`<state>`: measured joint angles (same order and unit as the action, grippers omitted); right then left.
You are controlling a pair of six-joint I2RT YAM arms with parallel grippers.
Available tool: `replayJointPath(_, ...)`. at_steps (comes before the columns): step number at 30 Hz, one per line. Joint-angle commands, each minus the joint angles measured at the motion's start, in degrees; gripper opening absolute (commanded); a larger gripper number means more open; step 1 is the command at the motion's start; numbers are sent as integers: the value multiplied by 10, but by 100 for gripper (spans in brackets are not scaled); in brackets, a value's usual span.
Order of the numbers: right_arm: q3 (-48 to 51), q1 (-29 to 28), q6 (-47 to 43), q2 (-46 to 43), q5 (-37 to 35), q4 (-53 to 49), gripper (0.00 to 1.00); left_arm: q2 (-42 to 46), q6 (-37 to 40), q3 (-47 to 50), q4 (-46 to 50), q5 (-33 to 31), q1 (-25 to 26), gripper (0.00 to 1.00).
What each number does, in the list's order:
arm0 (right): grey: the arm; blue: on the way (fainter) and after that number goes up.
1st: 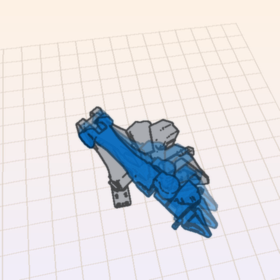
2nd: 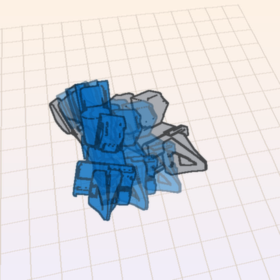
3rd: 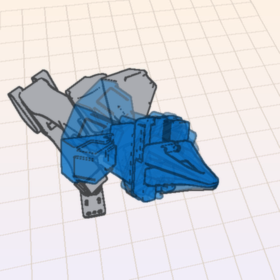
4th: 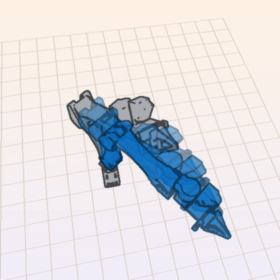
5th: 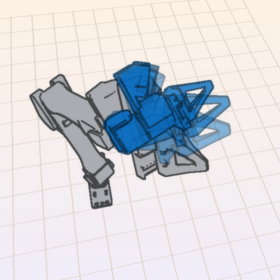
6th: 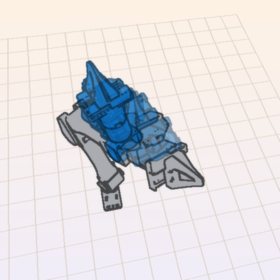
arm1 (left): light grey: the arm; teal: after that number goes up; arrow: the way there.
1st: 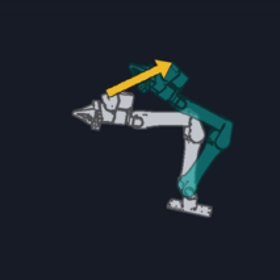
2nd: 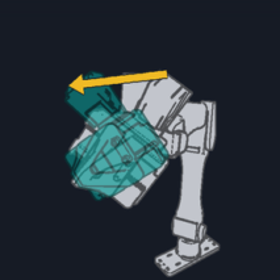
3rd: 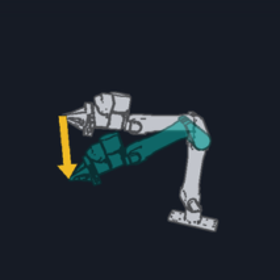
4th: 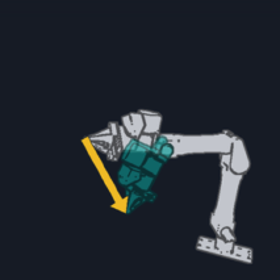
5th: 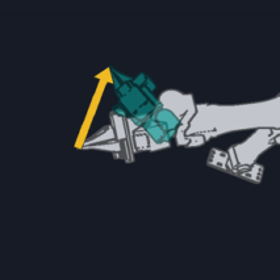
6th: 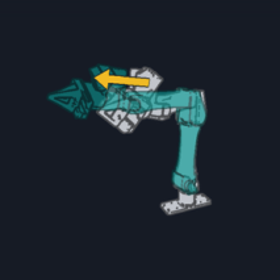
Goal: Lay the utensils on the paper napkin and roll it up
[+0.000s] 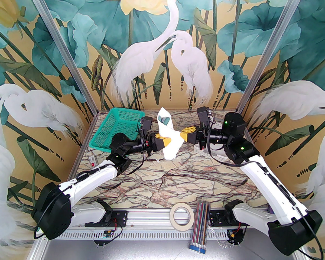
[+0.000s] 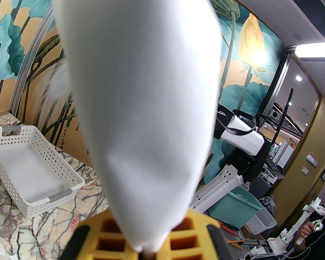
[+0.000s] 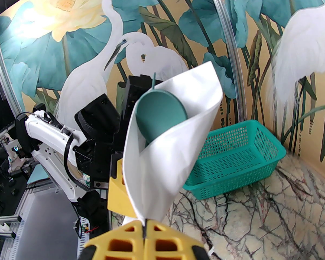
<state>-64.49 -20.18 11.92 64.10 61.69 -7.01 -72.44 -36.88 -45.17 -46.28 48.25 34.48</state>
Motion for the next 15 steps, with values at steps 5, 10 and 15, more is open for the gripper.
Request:
replayJointPath(5,-34,7,-16,28,43,0,0,2,-17,-1,-57,44,2,0)
replayJointPath(10,-39,7,-16,54,56,13,0,3,-27,0,-78,55,2,0)
replayJointPath(15,-43,-1,2,79,62,53,0,6,-29,3,-84,51,2,0)
